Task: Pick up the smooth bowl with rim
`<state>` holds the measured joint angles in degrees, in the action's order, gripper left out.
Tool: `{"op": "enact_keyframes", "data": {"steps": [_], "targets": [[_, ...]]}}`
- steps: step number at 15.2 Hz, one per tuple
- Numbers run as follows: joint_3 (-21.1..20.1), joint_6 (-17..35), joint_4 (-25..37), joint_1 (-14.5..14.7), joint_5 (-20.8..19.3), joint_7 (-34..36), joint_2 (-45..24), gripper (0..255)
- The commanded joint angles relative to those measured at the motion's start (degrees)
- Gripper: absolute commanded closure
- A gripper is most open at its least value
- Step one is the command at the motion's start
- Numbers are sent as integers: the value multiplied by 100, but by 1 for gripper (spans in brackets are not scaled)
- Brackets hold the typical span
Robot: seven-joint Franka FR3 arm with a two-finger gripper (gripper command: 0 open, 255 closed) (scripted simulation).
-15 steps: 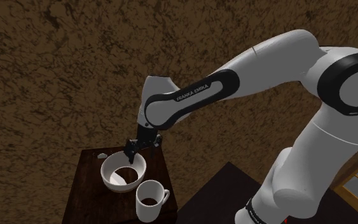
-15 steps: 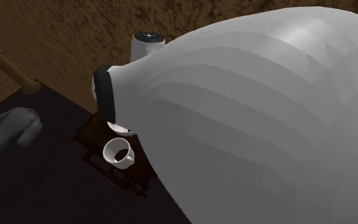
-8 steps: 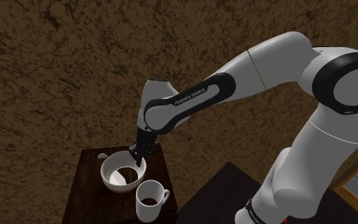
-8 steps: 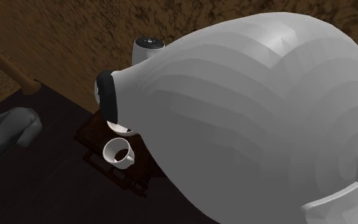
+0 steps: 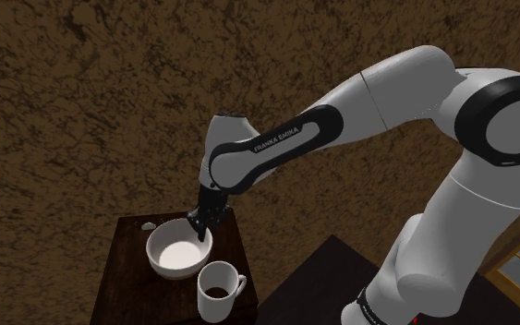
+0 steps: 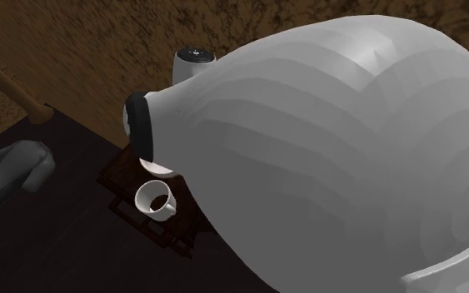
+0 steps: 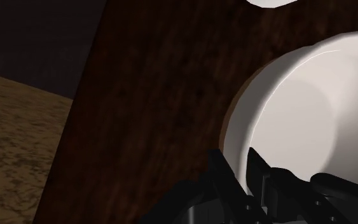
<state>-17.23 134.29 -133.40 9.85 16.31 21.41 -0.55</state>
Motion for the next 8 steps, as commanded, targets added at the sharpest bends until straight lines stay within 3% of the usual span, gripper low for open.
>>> {"op": "enact_keyframes", "data": {"steps": [1, 8], "targets": [[8, -129, 43, -8, 1, 8, 87, 255], [34, -676, 269, -30, -5, 81, 416, 255]]}}
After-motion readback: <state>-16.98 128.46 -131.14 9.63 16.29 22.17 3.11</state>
